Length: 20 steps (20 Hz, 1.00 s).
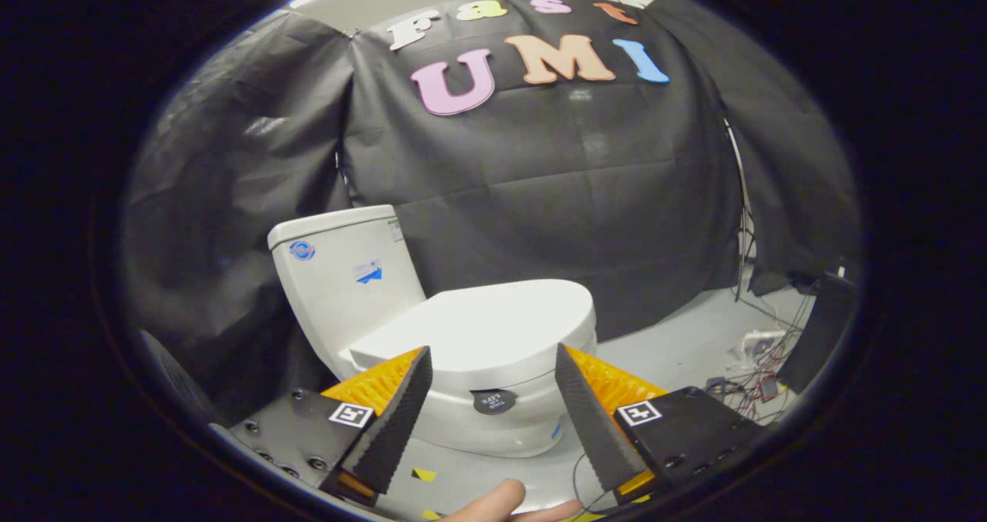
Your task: Open the toilet lid.
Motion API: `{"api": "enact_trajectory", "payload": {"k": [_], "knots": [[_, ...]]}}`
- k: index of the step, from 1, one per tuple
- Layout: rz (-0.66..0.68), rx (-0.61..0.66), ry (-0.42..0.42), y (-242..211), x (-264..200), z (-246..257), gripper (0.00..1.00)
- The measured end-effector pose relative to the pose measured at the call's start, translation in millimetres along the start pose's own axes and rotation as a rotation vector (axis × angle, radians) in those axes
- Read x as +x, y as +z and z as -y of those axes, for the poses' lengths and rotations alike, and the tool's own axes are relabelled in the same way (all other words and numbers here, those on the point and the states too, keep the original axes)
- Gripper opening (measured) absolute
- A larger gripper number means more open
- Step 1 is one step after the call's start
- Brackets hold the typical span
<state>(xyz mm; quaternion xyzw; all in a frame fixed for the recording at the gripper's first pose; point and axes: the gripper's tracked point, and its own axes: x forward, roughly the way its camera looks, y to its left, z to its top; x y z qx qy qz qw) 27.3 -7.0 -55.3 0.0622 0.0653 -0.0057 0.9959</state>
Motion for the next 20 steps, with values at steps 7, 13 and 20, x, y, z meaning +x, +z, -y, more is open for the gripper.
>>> {"api": "enact_trajectory", "payload": {"k": [7,13,20], "knots": [[-0.02,0.337,-0.038,-58,43,16,0.99],[-0.059,0.58,-0.037,-99,56,8,0.98],[-0.159,0.943,-0.008,-115,77,-9,0.38]]}}
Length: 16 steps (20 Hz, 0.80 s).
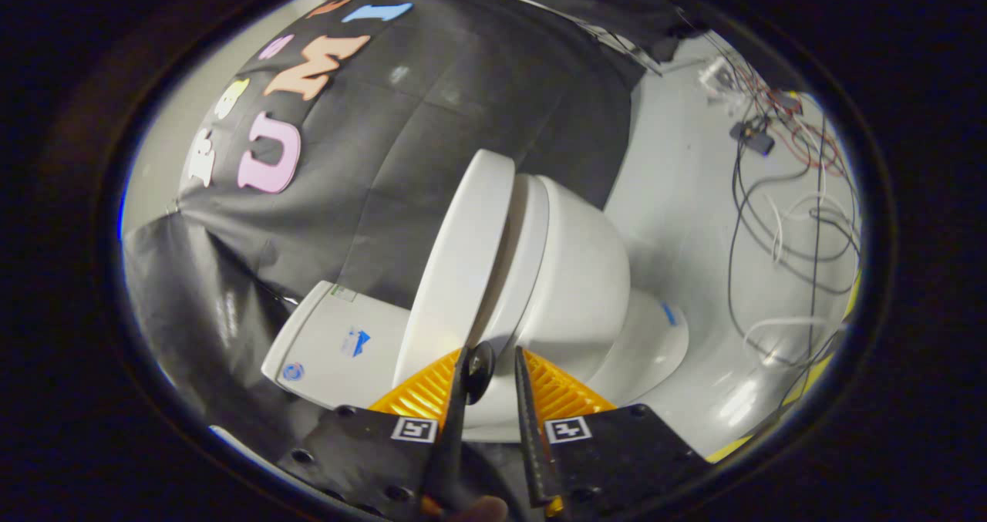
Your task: Open the toilet lid.
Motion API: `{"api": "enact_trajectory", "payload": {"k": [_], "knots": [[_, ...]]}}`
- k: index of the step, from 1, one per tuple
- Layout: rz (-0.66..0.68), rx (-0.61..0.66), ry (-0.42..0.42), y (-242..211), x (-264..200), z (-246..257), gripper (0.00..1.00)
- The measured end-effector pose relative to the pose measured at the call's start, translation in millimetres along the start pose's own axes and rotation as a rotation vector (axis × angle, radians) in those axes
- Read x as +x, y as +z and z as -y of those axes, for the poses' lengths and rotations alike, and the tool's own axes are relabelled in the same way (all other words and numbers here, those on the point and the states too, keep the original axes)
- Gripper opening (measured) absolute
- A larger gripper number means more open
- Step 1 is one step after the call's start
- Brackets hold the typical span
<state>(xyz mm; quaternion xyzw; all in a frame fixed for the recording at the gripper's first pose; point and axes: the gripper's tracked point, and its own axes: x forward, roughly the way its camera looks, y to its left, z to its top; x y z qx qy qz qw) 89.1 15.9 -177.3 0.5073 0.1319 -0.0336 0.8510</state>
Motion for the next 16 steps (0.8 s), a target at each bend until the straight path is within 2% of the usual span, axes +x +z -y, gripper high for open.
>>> {"api": "enact_trajectory", "payload": {"k": [2,5,6,7,16], "knots": [[-0.006,0.023,-0.028,-2,6,-1,0.14],[-0.023,-0.009,-0.056,-4,2,-2,0.13],[-0.009,0.019,-0.061,8,-18,-6,0.08],[-0.031,0.02,-0.074,-3,-2,-5,0.02],[-0.021,0.031,-0.194,-3,-4,-18,0.01]]}}
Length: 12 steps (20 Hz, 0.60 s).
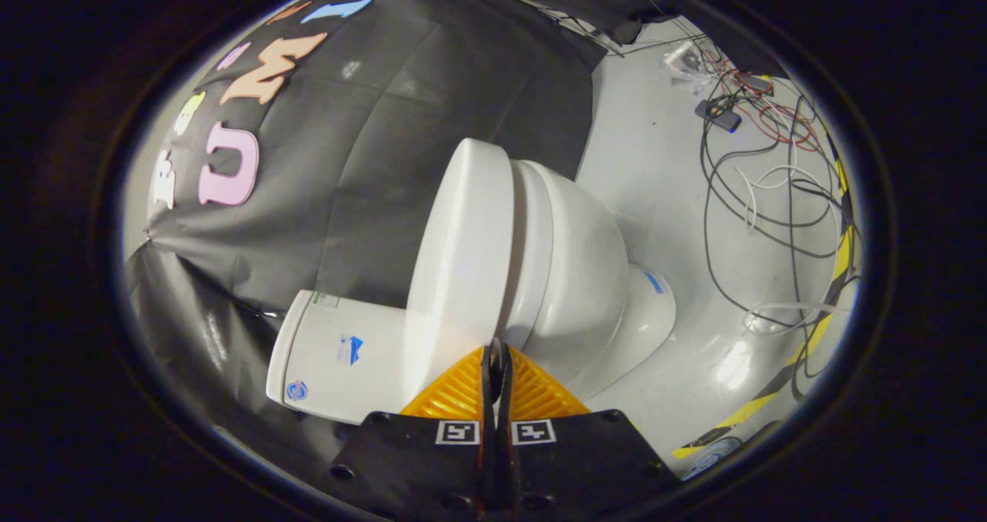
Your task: Open the toilet lid.
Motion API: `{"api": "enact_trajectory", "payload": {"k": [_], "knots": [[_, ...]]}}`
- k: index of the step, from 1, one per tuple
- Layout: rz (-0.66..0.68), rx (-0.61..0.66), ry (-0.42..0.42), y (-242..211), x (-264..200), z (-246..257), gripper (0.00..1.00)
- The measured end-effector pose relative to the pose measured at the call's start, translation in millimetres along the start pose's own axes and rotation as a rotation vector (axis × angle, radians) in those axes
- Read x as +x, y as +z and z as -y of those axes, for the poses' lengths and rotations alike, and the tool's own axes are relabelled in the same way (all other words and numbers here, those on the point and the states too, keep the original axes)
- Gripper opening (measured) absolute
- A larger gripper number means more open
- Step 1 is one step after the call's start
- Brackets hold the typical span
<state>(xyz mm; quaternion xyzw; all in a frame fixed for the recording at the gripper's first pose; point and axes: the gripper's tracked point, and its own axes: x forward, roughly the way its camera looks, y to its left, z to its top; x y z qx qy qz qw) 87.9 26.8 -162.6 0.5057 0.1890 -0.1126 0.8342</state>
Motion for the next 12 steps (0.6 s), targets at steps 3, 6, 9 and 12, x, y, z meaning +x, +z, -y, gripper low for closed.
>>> {"api": "enact_trajectory", "payload": {"k": [3,6,9,12], "knots": [[0.02,-0.013,0.001,6,-9,-18,0.01],[0.041,-0.051,-0.021,10,-14,-35,0.01],[0.063,-0.084,-0.056,13,-21,-55,0.01],[0.086,-0.134,-0.058,17,-29,-86,0.01]]}}
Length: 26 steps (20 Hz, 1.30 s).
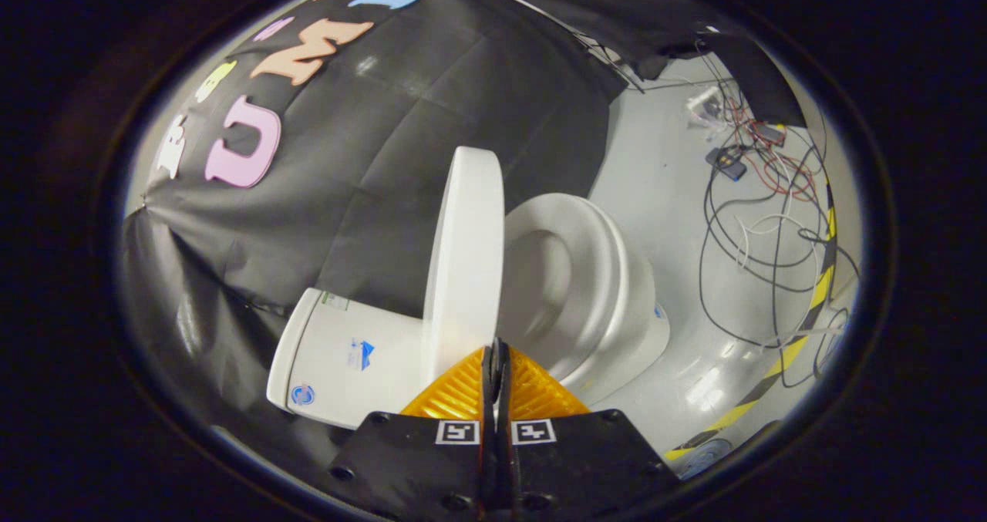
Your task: Open the toilet lid.
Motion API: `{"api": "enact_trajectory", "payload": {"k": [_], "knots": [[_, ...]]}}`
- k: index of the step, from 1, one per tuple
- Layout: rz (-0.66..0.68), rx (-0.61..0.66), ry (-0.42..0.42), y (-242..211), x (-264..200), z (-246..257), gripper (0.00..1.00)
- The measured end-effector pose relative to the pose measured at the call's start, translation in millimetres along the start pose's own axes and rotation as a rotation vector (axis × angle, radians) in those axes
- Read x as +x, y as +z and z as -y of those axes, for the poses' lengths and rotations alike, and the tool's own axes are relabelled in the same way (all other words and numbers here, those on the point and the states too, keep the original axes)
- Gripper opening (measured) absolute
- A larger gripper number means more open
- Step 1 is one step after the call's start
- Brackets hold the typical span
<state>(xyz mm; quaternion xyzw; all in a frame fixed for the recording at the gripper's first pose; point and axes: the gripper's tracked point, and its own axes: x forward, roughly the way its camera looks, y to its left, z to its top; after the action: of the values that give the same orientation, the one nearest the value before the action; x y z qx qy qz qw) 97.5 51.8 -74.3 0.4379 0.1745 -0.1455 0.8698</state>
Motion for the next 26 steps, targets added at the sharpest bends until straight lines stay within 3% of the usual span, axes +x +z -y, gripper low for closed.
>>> {"api": "enact_trajectory", "payload": {"k": [7,11,17,26], "knots": [[0.065,-0.174,-0.034,6,-17,-69,0.01],[0.098,-0.291,-0.127,6,-23,-77,0.01],[0.115,-0.289,-0.089,2,-25,-106,0.01],[0.126,-0.443,-0.085,-7,-28,-156,0.01]]}}
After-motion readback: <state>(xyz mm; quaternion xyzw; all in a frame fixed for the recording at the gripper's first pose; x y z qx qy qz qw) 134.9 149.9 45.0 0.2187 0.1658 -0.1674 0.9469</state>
